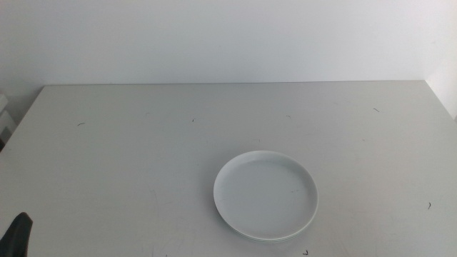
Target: Stack the three bowls on top of each other.
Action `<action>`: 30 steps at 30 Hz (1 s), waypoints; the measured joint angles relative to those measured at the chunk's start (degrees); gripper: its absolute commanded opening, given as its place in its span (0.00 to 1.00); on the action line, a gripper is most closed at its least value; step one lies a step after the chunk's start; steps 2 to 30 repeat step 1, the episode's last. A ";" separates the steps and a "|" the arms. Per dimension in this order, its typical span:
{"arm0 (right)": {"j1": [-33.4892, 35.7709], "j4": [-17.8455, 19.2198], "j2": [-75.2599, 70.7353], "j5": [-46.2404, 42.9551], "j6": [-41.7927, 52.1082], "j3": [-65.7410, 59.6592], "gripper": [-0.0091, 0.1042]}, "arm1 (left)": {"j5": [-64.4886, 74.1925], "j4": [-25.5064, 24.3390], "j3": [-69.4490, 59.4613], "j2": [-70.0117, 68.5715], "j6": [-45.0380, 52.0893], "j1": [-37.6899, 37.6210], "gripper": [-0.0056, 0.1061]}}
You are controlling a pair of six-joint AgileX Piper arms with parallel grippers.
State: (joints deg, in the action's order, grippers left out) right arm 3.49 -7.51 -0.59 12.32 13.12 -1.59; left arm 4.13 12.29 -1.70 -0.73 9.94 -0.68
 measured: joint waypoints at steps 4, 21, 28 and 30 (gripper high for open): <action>0.00 0.00 0.00 0.00 0.00 0.00 0.50 | 0.06 0.00 0.00 0.00 0.00 0.00 0.99; 0.00 0.00 0.00 0.00 0.00 0.00 0.50 | 0.06 0.00 0.00 0.00 0.00 0.00 0.99; 0.00 0.00 0.00 0.00 0.00 0.00 0.50 | 0.06 0.00 0.00 0.00 0.00 0.00 0.99; 0.00 0.00 0.00 0.00 0.00 0.00 0.50 | 0.06 0.00 0.00 0.00 0.00 0.00 0.99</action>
